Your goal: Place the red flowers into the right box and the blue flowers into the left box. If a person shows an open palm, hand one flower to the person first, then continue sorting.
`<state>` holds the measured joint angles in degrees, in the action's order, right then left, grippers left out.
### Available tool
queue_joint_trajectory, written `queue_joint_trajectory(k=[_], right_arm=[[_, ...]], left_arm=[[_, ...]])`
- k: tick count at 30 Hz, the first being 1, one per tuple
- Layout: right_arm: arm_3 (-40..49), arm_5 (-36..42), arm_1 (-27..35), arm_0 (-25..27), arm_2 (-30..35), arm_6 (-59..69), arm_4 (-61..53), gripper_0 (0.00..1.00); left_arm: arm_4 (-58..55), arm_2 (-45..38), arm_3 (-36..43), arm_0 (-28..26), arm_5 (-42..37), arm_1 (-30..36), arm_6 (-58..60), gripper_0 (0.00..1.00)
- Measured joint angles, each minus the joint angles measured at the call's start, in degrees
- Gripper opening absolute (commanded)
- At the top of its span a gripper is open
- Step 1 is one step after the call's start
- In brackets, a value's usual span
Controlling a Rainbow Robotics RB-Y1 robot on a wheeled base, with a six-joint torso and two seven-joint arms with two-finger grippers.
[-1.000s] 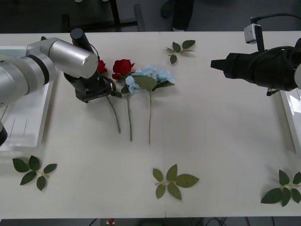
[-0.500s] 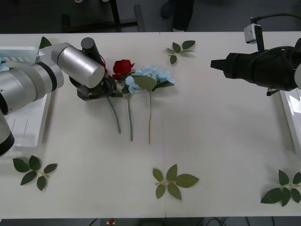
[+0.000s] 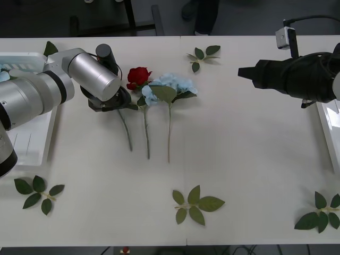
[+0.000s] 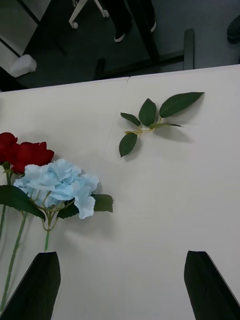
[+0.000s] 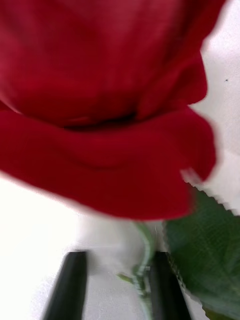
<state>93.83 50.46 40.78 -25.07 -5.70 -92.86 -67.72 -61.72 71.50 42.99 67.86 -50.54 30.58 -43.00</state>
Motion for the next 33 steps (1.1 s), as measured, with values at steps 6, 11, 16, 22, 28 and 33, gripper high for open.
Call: queue_joint_trajectory(k=[6,11,16,22,28,33], right_arm=[[0.00,0.00,0.00,0.00,0.00,0.00,0.00,0.72],[0.00,0.00,0.00,0.00,0.00,0.00,-0.01,0.72],[0.00,0.00,0.00,0.00,0.00,0.00,-0.07,0.72],[0.00,0.00,0.00,0.00,0.01,0.00,-0.24,0.72],[0.02,0.00,0.00,0.00,0.01,0.00,-0.59,0.72],[0.03,0.00,0.00,0.00,0.01,0.00,-0.78,0.72]], left_arm=[[0.01,0.00,0.00,-0.05,0.00,0.00,0.00,0.00],[0.05,0.00,0.00,-0.05,0.00,0.00,0.00,0.00],[-1.06,0.00,3.28,-0.29,-1.13,1.81,-0.01,0.00],[-9.00,0.00,21.73,-2.22,-2.53,14.66,-0.05,0.00],[-18.38,-0.99,37.88,-2.53,-2.78,29.29,-2.27,0.00],[-25.98,-8.05,41.74,-4.07,-3.76,34.28,-14.74,0.00]])
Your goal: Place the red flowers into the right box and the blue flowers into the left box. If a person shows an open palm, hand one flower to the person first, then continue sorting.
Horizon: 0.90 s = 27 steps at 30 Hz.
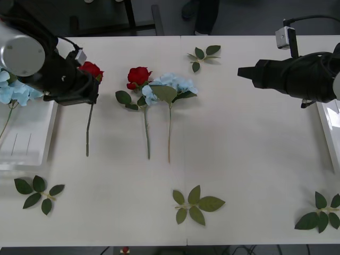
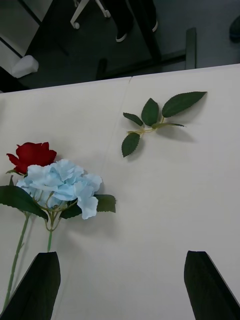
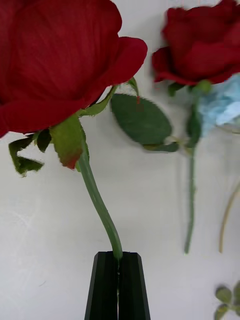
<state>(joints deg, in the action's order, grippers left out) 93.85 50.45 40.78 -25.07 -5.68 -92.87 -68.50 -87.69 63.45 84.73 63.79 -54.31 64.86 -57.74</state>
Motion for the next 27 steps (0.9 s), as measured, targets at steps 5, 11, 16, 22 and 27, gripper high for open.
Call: queue_joint_trajectory(k=[5,11,16,22,27], right_arm=[[0.00,0.63,0.00,0.00,0.28,-0.02,-5.14,0.72],[0.00,11.12,0.00,0.01,5.57,-0.18,-15.80,0.72],[-1.19,21.26,-0.66,0.01,12.71,-0.67,-25.18,0.72],[-10.20,27.94,-3.69,-0.01,18.52,-2.81,-37.88,0.72],[-17.73,29.94,-6.20,-0.01,18.86,-10.09,-43.89,0.72]], left_arm=[[-6.64,-16.60,-0.03,-7.48,-5.63,0.00,-8.52,0.00],[-18.24,-34.27,-3.38,-15.06,-11.04,-3.32,-28.65,0.00],[-26.63,-40.78,-8.37,-17.35,-15.48,-8.15,-44.22,0.00],[-42.01,-42.58,-16.58,-18.10,-19.78,-12.55,-72.15,0.00],[-52.72,-42.57,-25.55,-18.10,-23.58,-17.45,-93.32,0.00]])
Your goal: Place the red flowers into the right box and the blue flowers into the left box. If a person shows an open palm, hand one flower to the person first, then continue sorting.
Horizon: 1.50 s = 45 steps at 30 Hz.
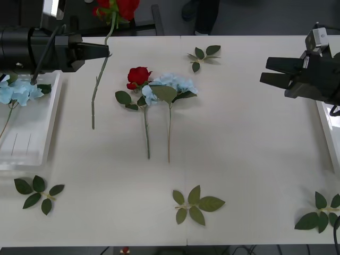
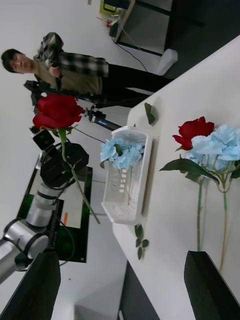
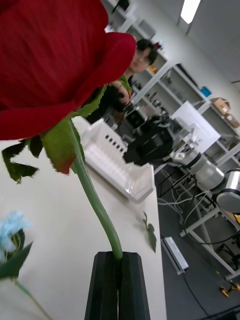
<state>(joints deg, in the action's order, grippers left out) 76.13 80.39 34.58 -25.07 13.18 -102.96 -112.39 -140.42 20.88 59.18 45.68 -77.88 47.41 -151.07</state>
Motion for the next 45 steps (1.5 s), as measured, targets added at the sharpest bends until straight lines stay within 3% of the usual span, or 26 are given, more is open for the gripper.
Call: queue_joint_trajectory(k=[2,8,17,26,38,45], right_arm=[[-2.25,0.04,-1.67,0.00,-0.16,-0.79,-1.53,0.72],[-4.23,-2.72,-6.93,0.00,-1.74,-5.67,-2.86,0.72],[-3.70,-10.10,-7.81,-0.69,-15.07,-19.91,-4.94,0.72],[-3.69,-10.35,-7.82,-3.76,-19.88,-31.87,-9.01,0.72],[-3.69,-15.27,-7.85,-4.98,-23.67,-35.13,-6.06,0.72],[-3.69,-21.96,-7.96,-6.71,-27.56,-35.59,-6.90,0.72]], left_arm=[[-2.11,0.00,-1.79,0.00,-0.71,-2.06,-4.67,0.00],[-3.70,0.00,-2.28,0.00,-0.13,-6.54,-4.49,0.00],[-1.33,0.00,-1.86,0.00,10.17,-14.52,-4.49,0.00],[4.62,0.00,-1.38,0.16,20.49,-21.47,-4.49,0.00],[4.75,0.00,-1.36,1.63,21.21,-22.85,-4.49,0.00],[4.75,0.00,-1.23,1.63,21.07,-22.85,-4.49,0.00]])
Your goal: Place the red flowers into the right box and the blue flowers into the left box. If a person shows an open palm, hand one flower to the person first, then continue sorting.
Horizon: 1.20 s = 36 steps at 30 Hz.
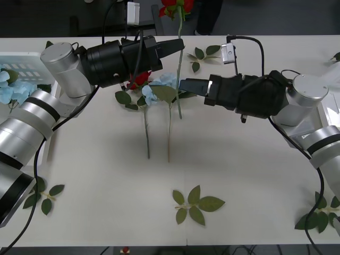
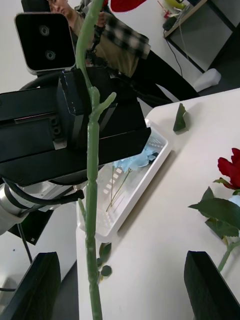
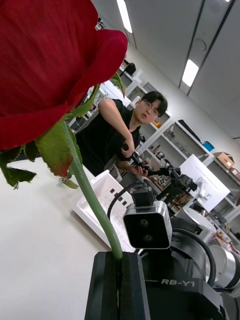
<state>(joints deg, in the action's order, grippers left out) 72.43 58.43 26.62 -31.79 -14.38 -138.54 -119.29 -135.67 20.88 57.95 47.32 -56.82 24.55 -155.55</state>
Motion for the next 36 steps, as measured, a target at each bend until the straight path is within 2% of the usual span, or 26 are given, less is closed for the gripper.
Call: queue_joint_trajectory(k=[2,5,6,7,8,24,25,26,27,28,36], right_arm=[[0.00,-1.54,0.00,-0.97,-1.35,-0.02,0.00,0.67],[0.00,-2.81,-0.23,-2.21,-2.45,-0.03,0.00,0.40],[0.00,-3.12,-0.46,-2.47,-2.54,-0.03,0.00,0.17],[0.00,-3.35,-0.77,-2.65,-2.52,-0.03,0.00,0.08],[0.00,-3.53,-1.10,-2.76,-2.50,-0.03,0.00,0.02],[0.00,-3.44,-1.83,-2.80,-2.51,-0.02,-0.16,0.00],[0.00,-3.25,-1.81,-2.80,-2.51,-0.02,-0.43,0.00],[0.00,-2.85,-1.75,-2.80,-2.51,-0.02,-0.76,0.00],[0.00,-2.42,-1.58,-2.80,-2.50,-0.02,-1.17,0.00],[0.00,-1.98,-1.22,-2.80,-2.50,-0.02,-1.62,0.00],[0.00,3.00,6.52,-2.26,-1.26,-0.02,-4.58,0.00]], left_arm=[[0.00,0.00,0.04,0.00,-0.19,0.00,0.00,0.00],[0.00,0.00,0.04,0.00,-0.59,0.00,0.00,0.00],[0.00,0.00,0.05,0.00,-0.59,0.00,0.00,0.00],[0.00,0.00,0.06,0.00,-0.59,0.00,0.00,0.00],[0.00,0.00,0.06,0.00,-0.59,0.00,0.00,0.00],[0.00,0.00,0.07,0.00,-0.59,0.00,0.00,0.01],[0.00,0.00,0.07,0.00,-0.59,0.00,0.00,0.24],[0.00,0.00,0.08,0.00,-0.59,0.00,0.00,0.70],[0.00,0.00,0.08,0.00,-0.60,0.00,0.00,0.89],[-0.01,0.00,0.08,0.00,-0.60,0.00,0.00,0.99],[-0.17,0.00,0.10,0.00,-1.39,0.00,0.00,1.00]])
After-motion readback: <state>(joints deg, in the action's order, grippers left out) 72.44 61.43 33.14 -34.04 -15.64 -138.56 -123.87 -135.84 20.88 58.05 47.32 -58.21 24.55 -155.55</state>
